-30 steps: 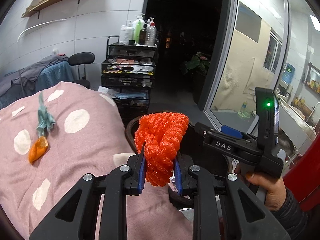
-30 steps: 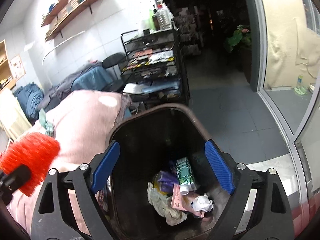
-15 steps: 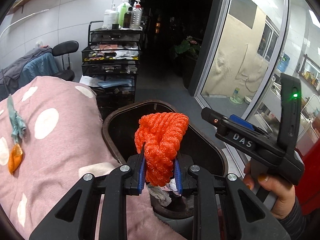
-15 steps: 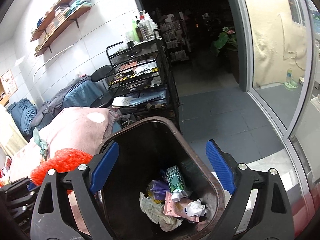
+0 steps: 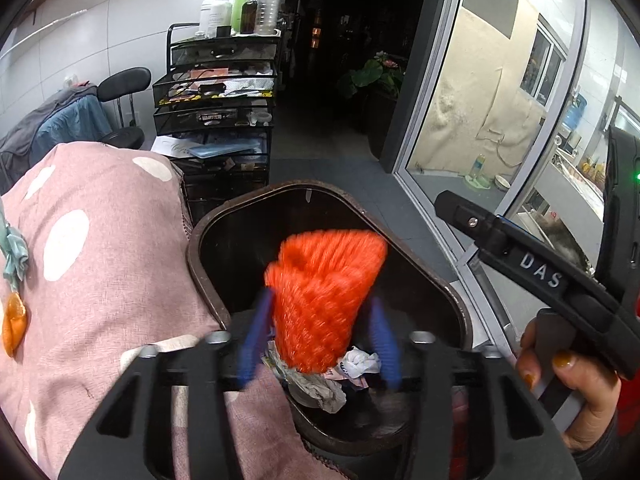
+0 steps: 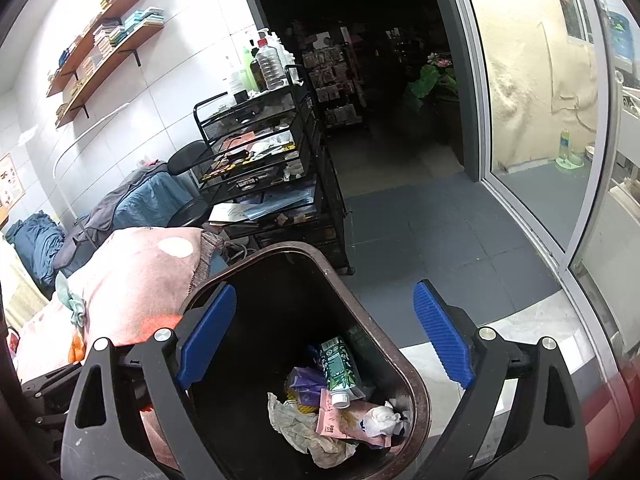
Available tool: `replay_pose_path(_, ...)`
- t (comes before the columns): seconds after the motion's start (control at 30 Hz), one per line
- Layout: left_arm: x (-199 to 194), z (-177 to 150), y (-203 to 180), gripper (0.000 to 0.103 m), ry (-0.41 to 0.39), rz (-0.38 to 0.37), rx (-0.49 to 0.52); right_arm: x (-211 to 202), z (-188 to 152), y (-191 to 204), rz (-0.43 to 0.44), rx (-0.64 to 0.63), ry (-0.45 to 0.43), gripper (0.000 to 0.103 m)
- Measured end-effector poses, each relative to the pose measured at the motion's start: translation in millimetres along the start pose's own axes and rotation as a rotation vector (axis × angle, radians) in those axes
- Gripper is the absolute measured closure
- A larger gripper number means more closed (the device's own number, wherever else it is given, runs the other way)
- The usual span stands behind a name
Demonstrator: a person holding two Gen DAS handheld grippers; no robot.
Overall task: Collect trash
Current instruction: 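Lower the orange mesh net with the left tool into the bin and release it, then move both tools back over the table toward the orange wrapper and teal cloth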
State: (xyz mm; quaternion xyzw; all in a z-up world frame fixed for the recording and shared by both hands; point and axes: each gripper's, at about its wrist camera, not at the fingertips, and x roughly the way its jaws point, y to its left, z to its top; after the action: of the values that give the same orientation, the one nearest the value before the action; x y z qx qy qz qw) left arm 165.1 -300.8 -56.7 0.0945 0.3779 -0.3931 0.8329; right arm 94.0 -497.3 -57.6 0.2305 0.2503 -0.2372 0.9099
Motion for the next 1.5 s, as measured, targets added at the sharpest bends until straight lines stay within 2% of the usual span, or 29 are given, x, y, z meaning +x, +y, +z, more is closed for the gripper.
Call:
replay_pose_path(0.1,0,0,2,0.015,-0.019,0.014,-0.012,0,0,0,-0.001,0.000,0.000,0.011)
replay_pose_path(0.2,0,-1,2,0.006,-0.027,0.014,-0.014,1,0,-1,-0.004,0.002,0.000,0.008)
replay_pose_path(0.4,-5,0,4,0.006,-0.045,0.011,-0.025,0,0,-4,-0.018,0.008,-0.009,0.006)
replay_pose_path(0.7,-48,-2,7,0.005,-0.170,0.005,-0.042,1,-1,-4,-0.009,0.015,-0.007,0.006)
replay_pose_path(0.9,-76,-7,25,0.005,-0.224,0.021,-0.074,3,-5,7,0.015,-0.016,0.001,0.006)
replay_pose_path(1.23,-110,-27,83,0.005,-0.254,0.144,-0.159,4,-19,51,0.107,-0.094,0.033,0.006)
replay_pose_path(1.5,-133,-47,151,0.006,-0.227,0.267,-0.258,5,-32,126,0.267,-0.242,0.087,0.006)
